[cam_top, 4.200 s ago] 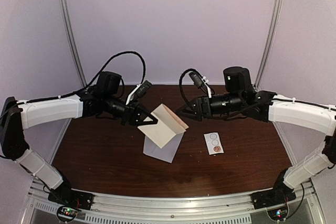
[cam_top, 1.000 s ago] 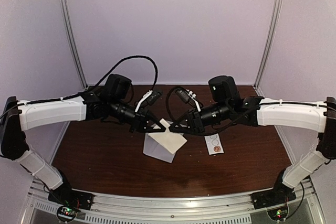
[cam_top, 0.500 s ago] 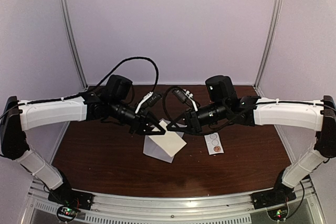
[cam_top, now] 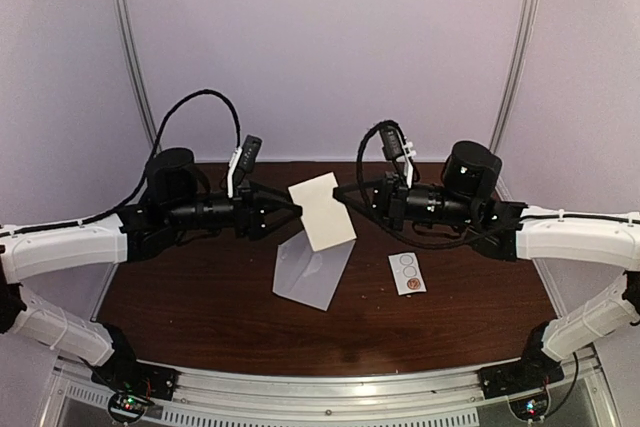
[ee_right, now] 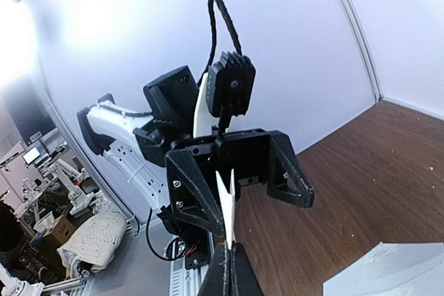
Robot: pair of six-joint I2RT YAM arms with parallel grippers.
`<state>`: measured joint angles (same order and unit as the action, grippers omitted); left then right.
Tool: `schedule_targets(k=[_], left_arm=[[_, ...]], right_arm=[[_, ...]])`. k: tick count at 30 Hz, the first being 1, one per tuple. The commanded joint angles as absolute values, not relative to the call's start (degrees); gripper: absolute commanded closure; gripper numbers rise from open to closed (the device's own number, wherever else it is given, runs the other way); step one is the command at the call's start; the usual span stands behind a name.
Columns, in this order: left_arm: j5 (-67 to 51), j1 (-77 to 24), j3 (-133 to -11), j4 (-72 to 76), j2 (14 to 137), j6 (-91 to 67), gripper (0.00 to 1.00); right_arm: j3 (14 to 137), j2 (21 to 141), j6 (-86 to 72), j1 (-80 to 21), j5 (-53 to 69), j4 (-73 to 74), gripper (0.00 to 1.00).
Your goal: Place the letter into the envelope and seal it
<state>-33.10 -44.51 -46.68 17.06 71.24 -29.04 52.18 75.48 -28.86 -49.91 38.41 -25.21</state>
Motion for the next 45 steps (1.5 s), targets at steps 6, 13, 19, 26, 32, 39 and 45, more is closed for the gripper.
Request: schedule_targets(k=[6, 13, 19, 26, 32, 39, 45], left_arm=[[-35.33, -49.23, -46.21, 37.79, 73.00, -41.52, 0.22], [-34.53, -49.28, -45.28, 44.43, 74.21, -45.02, 0.49], [-34.72, -49.31, -46.86, 45.22, 75.52, -45.47, 0.59], [-34.32, -49.28, -47.20, 44.59, 75.83, -45.40, 0.68], [-33.84, -49.28, -46.89, 44.27, 75.32, -45.20, 0.79], [-33.93, -49.31, -46.86, 43.89, 75.18, -45.05, 0.87], [-32.65, -49.31, -47.16, 40.39, 74.17, -43.76, 1.00]], right_arm=[[48.76, 75.48, -37.12, -50.75, 31.86, -50.82, 1.00], [47.71, 75.50, -37.54, -51.26, 30.11, -52.68, 1.00], [48.52, 76.21, -36.80, -51.58, 30.76, -51.33, 1.00], [49.64, 77.33, -35.83, -51.93, 32.14, -48.85, 1.00], [49.71, 77.17, -34.87, -52.01, 32.23, -46.98, 1.00], [49.83, 76.84, -34.37, -52.04, 32.19, -45.52, 1.00], [49.88, 75.93, -33.30, -52.07, 30.80, -42.76, 1.00]])
